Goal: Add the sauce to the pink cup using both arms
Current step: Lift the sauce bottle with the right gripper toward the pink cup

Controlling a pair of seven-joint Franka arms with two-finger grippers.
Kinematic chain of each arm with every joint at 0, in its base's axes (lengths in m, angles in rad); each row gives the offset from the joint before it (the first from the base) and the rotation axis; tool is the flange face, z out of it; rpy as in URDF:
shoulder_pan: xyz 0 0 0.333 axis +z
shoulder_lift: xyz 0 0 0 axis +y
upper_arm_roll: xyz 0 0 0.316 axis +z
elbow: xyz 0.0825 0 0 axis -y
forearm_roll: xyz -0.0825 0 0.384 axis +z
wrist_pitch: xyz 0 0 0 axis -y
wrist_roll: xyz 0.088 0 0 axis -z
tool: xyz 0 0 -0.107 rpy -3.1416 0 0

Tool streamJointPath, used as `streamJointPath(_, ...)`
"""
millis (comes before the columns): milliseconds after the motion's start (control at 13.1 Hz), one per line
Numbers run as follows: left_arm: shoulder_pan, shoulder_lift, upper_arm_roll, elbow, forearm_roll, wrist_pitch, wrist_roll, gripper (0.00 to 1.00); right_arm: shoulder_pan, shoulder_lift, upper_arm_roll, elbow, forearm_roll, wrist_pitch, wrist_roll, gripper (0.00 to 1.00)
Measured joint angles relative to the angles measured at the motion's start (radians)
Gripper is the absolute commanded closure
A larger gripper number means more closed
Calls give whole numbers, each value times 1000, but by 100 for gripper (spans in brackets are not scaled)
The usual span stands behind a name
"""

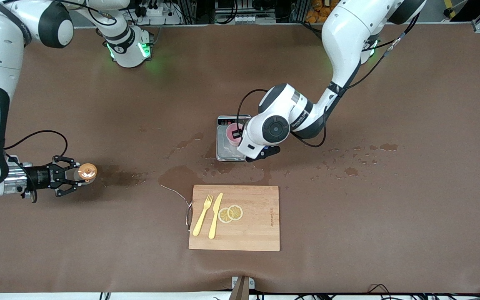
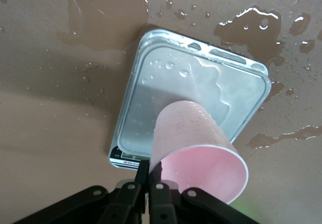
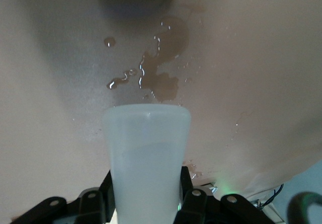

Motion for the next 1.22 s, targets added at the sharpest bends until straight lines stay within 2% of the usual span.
streamJointPath(76, 0, 0, 1, 0, 0, 0, 0, 100, 35, -4, -22, 5, -9, 0, 31, 48)
streamJointPath(228, 0, 0, 2, 1, 1, 0, 0, 97, 141, -7, -114, 8, -20, -1, 75, 48)
streamJointPath(305, 0, 0, 3, 1, 1, 0, 0, 76, 205, -7, -173, 9, -20, -2, 84, 48)
streamJointPath(381, 1, 0, 3, 1, 1, 0, -3, 48, 276, -7, -236, 9, -20, -3, 94, 48)
streamJointPath(457, 1, 0, 3, 1, 1, 0, -19, 4, 339, -7, -286, 9, -20, -3, 113, 48)
streamJointPath(533, 1, 0, 3, 2, 1, 0, -41, 0, 388, -7, -319, 9, -20, -4, 138, 48)
streamJointPath(762, 1, 0, 4, 2, 13, 0, -54, 0, 464, -7, -370, 7, -22, -14, 194, 48)
streamJointPath(1219, 1, 0, 4, 10, 16, 0, -57, 0, 634, -7, -542, 4, -25, -89, 249, 48)
